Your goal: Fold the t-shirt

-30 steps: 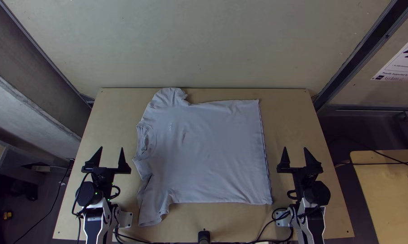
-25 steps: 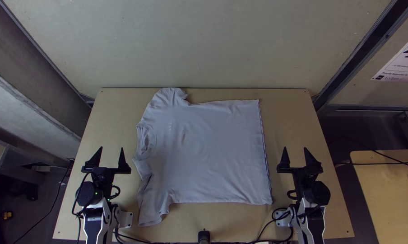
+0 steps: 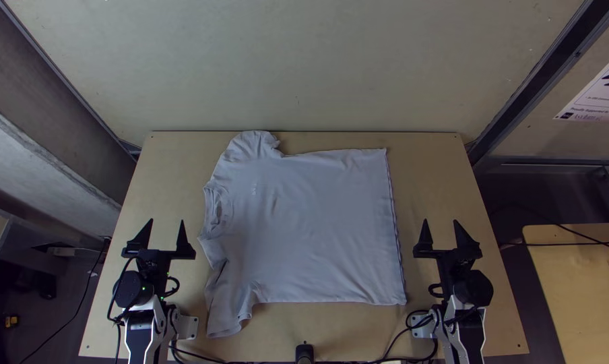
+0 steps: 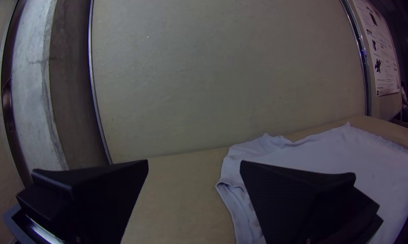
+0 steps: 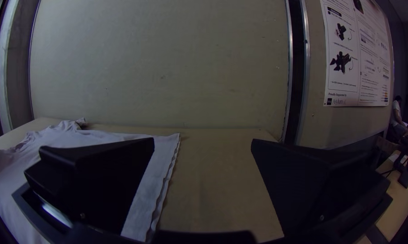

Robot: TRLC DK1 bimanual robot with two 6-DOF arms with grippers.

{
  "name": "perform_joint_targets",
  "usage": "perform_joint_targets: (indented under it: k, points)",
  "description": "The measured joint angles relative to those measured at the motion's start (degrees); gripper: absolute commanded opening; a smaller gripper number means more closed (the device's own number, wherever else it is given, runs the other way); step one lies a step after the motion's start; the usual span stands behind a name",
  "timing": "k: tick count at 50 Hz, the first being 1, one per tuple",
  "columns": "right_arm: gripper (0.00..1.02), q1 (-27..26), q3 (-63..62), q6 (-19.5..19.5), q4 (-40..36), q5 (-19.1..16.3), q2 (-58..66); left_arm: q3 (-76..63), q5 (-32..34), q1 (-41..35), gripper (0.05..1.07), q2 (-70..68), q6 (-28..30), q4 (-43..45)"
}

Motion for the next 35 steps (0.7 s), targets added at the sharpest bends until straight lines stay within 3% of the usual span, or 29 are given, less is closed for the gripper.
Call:
perform_joint_targets:
  k: [15,35]
  points:
    - [0.98,0.0,0.0,0.0,0.0,0.0,0.0,0.0,0.0,-0.1,1.03,0.0,0.0,0.0]
    - [0.98,-0.7,1.5,2.8,0.1,0.1,0.0,0.2,-1.6,2.9,1.03,0.0,0.0,-0.6]
